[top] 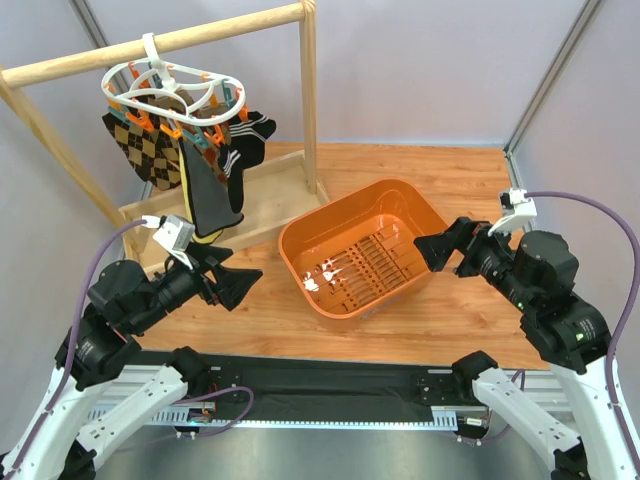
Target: Remove the socks clipped to the hanger
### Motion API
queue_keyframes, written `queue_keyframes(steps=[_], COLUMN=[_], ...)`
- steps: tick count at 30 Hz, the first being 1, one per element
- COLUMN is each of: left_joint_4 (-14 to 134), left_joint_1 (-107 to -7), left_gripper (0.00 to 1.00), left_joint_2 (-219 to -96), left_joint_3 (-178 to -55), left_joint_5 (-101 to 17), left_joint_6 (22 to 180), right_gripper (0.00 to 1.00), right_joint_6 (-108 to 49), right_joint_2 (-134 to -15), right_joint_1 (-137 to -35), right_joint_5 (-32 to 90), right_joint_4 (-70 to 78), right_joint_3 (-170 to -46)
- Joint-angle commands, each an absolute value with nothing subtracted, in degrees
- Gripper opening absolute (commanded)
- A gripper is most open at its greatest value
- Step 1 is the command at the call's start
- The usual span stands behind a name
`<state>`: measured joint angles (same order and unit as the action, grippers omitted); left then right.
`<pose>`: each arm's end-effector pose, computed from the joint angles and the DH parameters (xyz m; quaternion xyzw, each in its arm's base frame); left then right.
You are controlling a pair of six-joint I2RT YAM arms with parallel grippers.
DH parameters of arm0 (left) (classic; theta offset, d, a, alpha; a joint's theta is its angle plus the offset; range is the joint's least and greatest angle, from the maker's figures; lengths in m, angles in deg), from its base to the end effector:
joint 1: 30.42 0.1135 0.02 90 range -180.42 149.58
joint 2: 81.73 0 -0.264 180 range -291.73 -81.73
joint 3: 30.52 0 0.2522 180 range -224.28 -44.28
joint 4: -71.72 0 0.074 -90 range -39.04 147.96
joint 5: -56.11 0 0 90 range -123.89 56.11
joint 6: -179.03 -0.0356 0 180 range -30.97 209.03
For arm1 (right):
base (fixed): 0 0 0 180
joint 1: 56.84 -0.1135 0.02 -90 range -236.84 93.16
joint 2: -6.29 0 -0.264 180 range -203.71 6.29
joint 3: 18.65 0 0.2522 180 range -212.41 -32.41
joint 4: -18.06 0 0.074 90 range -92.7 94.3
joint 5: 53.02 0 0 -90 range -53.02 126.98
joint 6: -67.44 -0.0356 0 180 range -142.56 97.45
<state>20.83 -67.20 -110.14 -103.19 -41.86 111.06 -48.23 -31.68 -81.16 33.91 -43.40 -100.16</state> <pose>0.0587 -0.0500 0.4025 0.1415 0.7329 -0.3709 0.5525 0.0894 0.0425 0.4159 -0.0062 0.8084 0.2681 0.5239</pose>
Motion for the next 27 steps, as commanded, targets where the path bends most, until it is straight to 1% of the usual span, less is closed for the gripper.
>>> queue_keyframes(steps=[1, 6, 11, 14, 17, 18, 20, 21, 23, 24, 27], left_joint_4=[20.16, 18.76, 15.07, 13.84, 12.00, 11.64, 10.76, 10.32, 8.13, 7.51, 7.85], left_joint_1=[-67.51, -67.51, -67.51, -67.43, -67.43, -67.51, -67.34, -67.34, -66.46, -66.11, -64.00], left_gripper=[0.99, 0.99, 0.98, 0.98, 0.98, 0.97, 0.96, 0.95, 0.93, 0.90, 0.90], left_joint_2=[-109.95, -110.65, -114.25, -116.10, -117.85, -118.47, -121.36, -122.59, -127.33, -129.00, -133.67], left_joint_3=[-103.60, -102.82, -103.51, -104.92, -107.55, -109.47, -111.77, -115.35, -120.19, -124.91, -131.26], left_joint_5=[-40.40, -38.47, -33.02, -29.60, -22.58, -18.29, -14.23, -12.55, -12.19, -11.66, -12.96], left_joint_6=[110.83, 111.00, 112.24, 111.63, 109.08, 108.20, 106.00, 105.30, 103.10, 102.57, 101.60], right_gripper=[1.00, 1.00, 1.00, 1.00, 1.00, 1.00, 1.00, 1.00, 1.00, 1.00, 1.00], right_joint_6=[-48.66, -49.18, -49.19, -49.19, -48.92, -48.84, -48.83, -48.83, -48.66, -48.57, -48.22], right_joint_2=[-30.01, -26.94, -25.17, -24.03, -22.71, -22.36, -21.40, -21.13, -20.25, -20.16, -20.42], right_joint_1=[-81.36, -81.27, -81.36, -81.36, -81.36, -81.27, -81.27, -81.36, -81.36, -81.36, -81.36], right_joint_5=[34.08, 35.65, 36.63, 36.45, 36.19, 35.75, 35.23, 35.14, 33.91, 33.38, 32.32], right_joint_4=[-42.99, -42.81, -43.69, -44.30, -45.09, -45.53, -45.80, -45.54, -45.01, -44.66, -44.48], right_joint_3=[-99.65, -97.01, -94.64, -93.23, -92.09, -91.91, -90.60, -89.98, -88.93, -87.88, -86.91])
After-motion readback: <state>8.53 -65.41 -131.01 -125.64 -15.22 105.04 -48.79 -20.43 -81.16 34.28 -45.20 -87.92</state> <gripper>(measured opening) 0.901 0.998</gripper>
